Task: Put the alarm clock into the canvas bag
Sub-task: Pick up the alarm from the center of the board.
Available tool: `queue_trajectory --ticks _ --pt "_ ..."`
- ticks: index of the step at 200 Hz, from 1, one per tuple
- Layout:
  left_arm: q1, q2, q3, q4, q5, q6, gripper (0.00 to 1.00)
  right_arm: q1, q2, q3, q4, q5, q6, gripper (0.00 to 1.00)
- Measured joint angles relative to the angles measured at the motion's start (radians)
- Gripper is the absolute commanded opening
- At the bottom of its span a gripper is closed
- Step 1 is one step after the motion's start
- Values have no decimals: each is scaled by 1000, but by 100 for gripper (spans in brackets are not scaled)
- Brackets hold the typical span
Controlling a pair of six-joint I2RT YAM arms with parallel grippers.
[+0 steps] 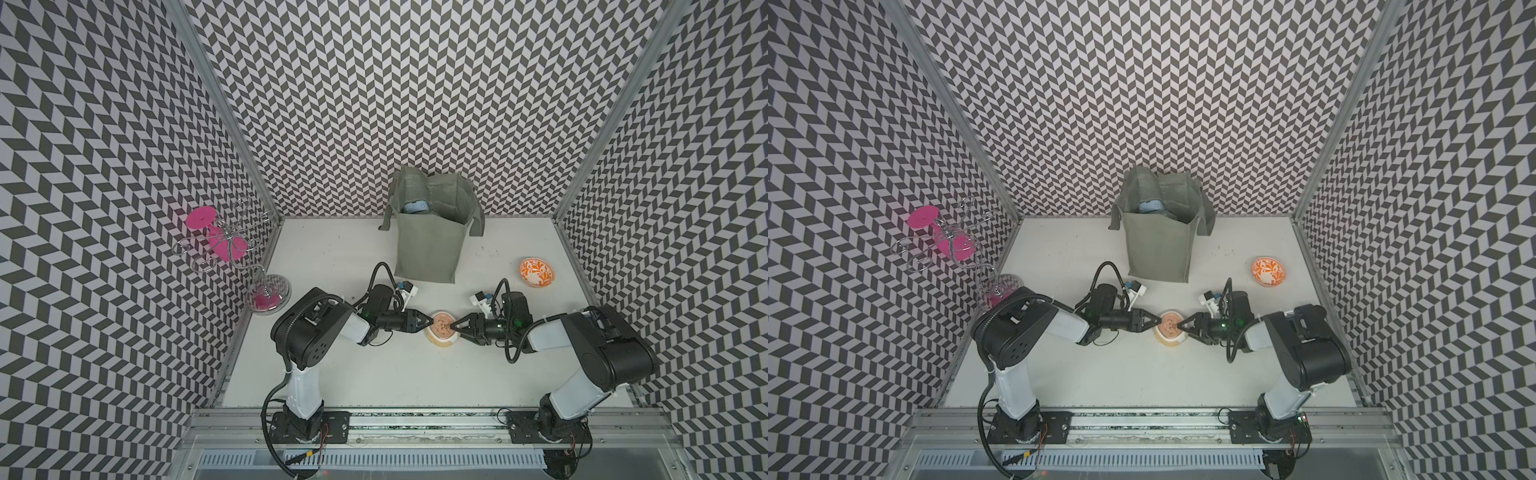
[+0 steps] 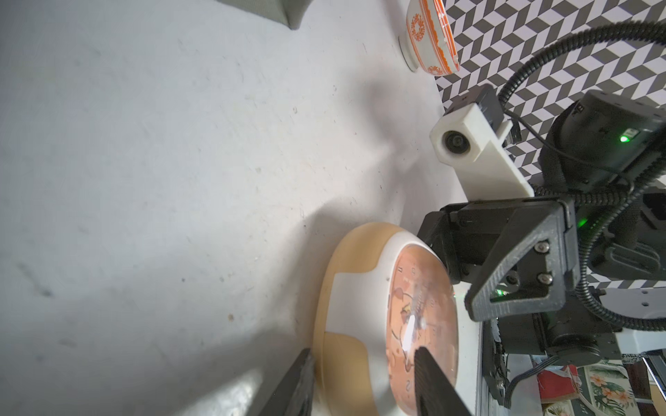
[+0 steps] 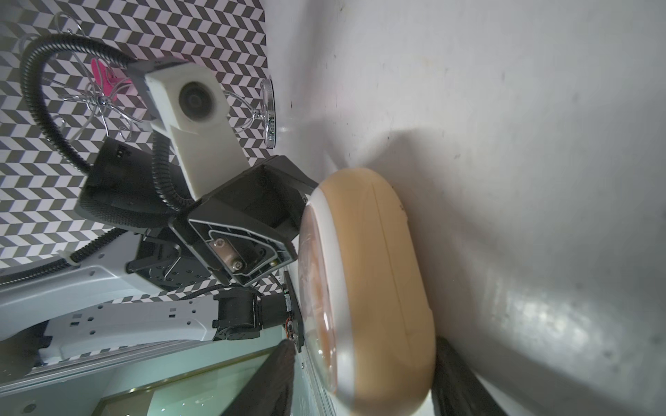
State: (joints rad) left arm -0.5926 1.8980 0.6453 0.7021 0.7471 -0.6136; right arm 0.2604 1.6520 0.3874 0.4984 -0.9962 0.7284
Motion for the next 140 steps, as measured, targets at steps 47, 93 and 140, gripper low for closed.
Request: queue_trajectory --ticks 47,93,140 --pt "0 17 12 35 11 3 43 34 17 -5 106 1 106 55" --pt "0 35 11 37 24 2 42 73 51 20 188 8 166 50" --pt "3 42 11 36 27 -3 42 89 86 22 225 16 223 30"
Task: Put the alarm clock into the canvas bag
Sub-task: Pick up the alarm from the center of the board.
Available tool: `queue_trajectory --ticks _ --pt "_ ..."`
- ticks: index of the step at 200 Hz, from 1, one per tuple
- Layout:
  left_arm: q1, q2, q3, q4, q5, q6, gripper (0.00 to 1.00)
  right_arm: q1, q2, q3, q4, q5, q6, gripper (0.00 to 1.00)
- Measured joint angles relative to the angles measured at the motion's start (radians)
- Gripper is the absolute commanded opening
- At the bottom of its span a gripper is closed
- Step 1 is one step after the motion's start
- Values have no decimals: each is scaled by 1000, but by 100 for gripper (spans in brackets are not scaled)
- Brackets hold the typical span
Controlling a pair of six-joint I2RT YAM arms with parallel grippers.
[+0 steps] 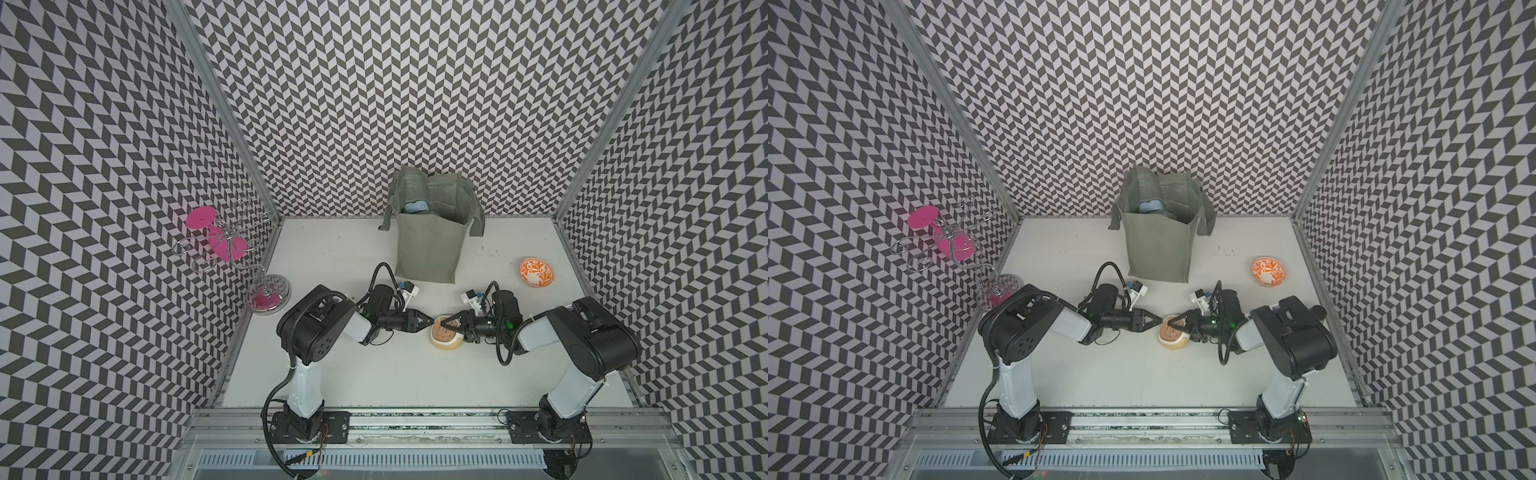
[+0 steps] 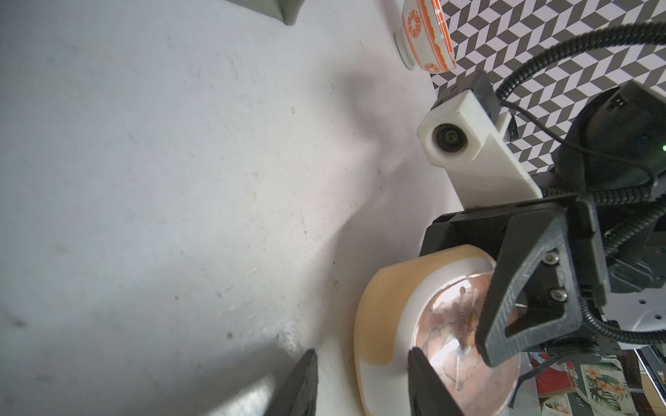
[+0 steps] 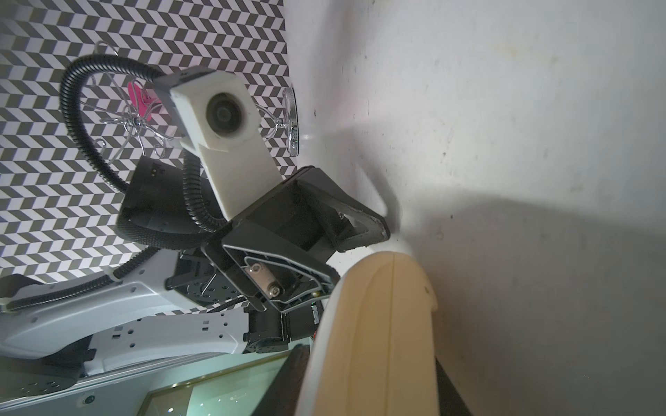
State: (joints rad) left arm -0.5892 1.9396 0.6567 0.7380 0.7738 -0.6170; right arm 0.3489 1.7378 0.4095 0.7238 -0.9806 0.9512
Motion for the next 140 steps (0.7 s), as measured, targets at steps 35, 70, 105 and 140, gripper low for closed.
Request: queue_trajectory --ticks 35,70,105,140 --pt "0 -21 -18 1 -6 -8 42 5 -27 7 -42 21 -16 27" --pt "-2 -194 -66 -68 -56 0 52 6 -241 93 -303 105 -153 27" --pt "-8 -488 -53 -219 -193 51 70 -36 -496 219 -513 170 -260 27" --pt "-8 -710 35 -386 -413 101 88 -56 -637 407 -633 285 -322 26"
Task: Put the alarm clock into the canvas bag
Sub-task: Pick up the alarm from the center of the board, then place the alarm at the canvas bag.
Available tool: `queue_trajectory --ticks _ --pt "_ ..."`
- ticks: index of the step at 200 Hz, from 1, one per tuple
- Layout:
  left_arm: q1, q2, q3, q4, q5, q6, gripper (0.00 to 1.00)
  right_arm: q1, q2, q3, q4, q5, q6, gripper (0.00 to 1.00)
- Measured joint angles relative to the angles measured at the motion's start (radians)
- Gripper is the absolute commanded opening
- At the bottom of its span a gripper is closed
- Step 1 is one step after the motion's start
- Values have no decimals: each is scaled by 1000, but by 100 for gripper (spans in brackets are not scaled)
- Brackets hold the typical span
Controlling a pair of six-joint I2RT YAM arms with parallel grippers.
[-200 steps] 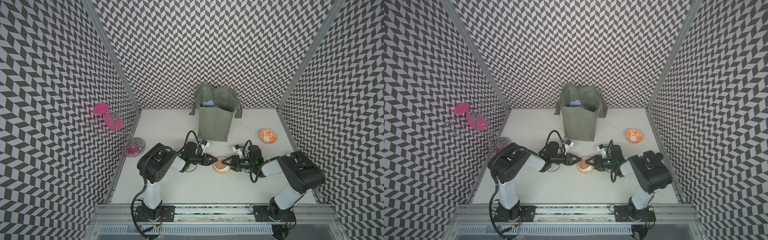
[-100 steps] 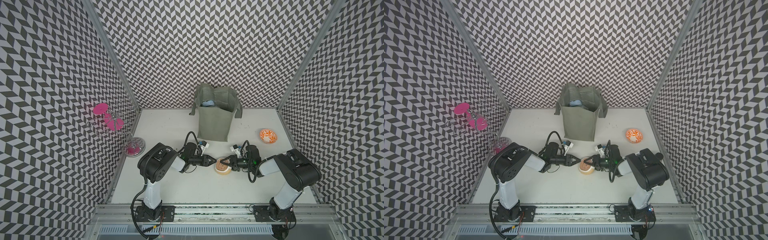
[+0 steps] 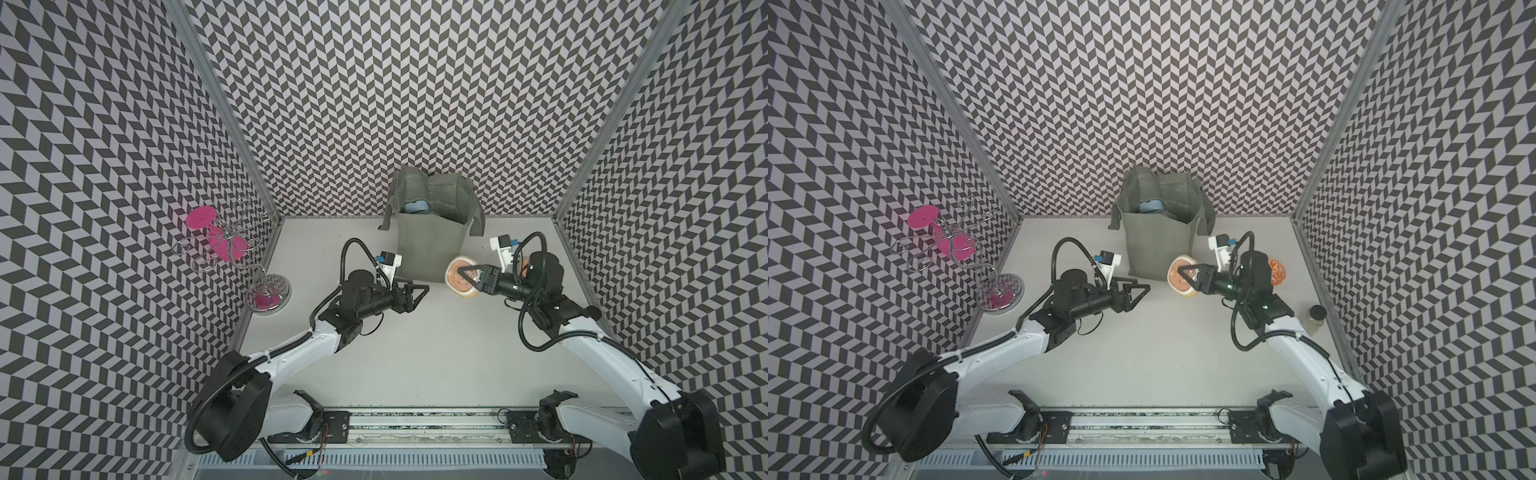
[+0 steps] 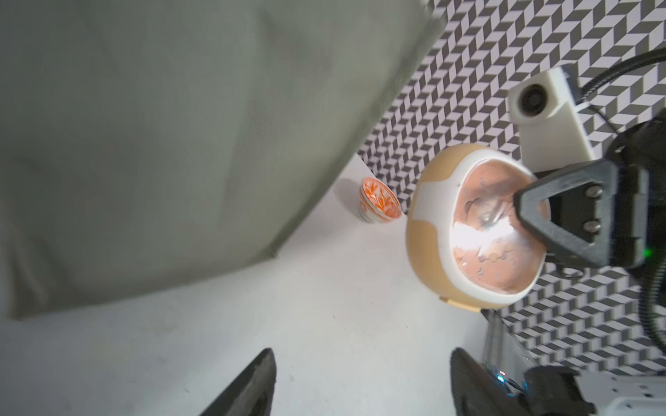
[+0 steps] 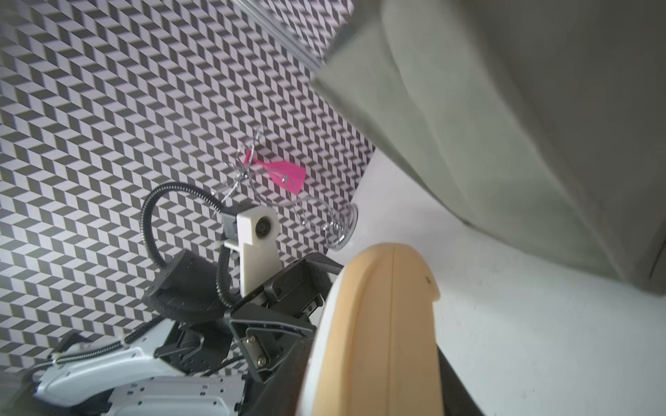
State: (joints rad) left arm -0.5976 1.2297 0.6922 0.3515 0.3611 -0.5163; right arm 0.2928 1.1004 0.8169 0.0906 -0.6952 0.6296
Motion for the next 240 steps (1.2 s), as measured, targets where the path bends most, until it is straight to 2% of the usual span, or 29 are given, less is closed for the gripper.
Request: queue_trajectory --ticks 22,41,72,128,194,221,240 --pt "19 -61 112 -76 -144 38 92 0 -3 169 -28 68 -29 25" --pt "90 -55 230 -99 -223 63 93 -1 34 322 -41 109 -52 25" --pt "225 69 459 -145 -266 109 92 0 173 565 -70 163 -97 25" --pt "338 382 844 -323 -167 243 86 -1 498 952 -212 246 -197 25" --pt "369 752 1276 -568 34 383 80 3 903 1448 -436 267 -325 25" --pt "369 886 1418 -645 93 409 78 6 988 1532 -484 278 -371 25" --pt "368 959 1502 -701 126 425 72 6 1013 1537 -500 289 -404 25"
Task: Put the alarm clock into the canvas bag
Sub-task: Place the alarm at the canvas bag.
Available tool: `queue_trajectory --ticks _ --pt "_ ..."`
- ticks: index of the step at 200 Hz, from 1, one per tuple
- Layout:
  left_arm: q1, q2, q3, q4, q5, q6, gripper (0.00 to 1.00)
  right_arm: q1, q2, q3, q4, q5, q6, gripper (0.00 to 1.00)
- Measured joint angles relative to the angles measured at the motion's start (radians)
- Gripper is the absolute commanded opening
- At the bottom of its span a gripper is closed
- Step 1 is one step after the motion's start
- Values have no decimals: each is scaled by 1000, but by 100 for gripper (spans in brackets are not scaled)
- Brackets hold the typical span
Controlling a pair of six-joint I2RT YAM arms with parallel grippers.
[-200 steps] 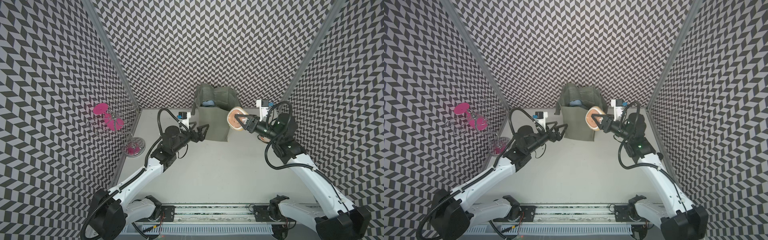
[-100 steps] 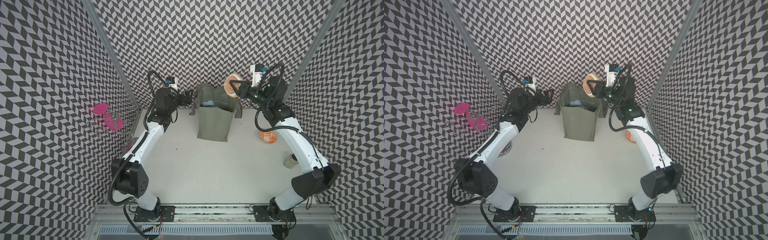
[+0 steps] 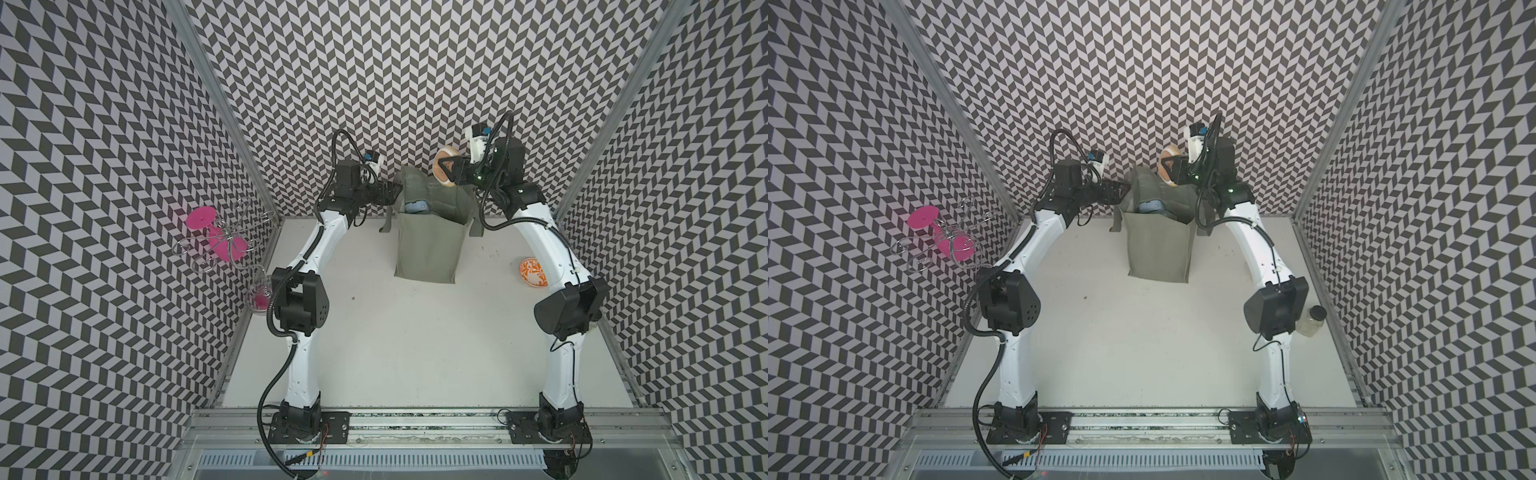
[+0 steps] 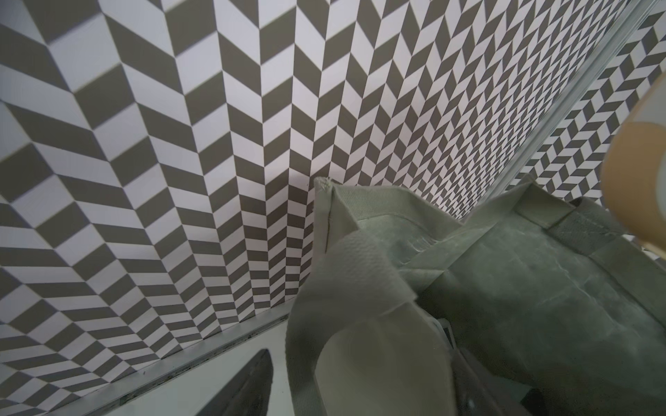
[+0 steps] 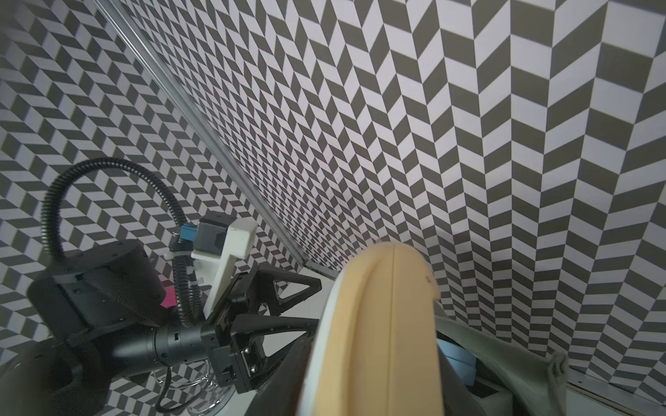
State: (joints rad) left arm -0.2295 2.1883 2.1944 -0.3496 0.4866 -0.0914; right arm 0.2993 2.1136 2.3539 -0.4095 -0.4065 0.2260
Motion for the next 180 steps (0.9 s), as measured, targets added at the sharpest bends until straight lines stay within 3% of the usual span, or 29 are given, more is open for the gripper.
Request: queue_trajectory --ticks 36,84,180 --pt "-7 89 164 -103 19 46 40 0 29 0 -37 23 -55 25" --pt "-26 92 187 -148 35 90 0 0 36 0 -64 26 -124 26" --pt "-108 -11 110 -147 24 122 0 0 21 -124 -96 -28 -236 25"
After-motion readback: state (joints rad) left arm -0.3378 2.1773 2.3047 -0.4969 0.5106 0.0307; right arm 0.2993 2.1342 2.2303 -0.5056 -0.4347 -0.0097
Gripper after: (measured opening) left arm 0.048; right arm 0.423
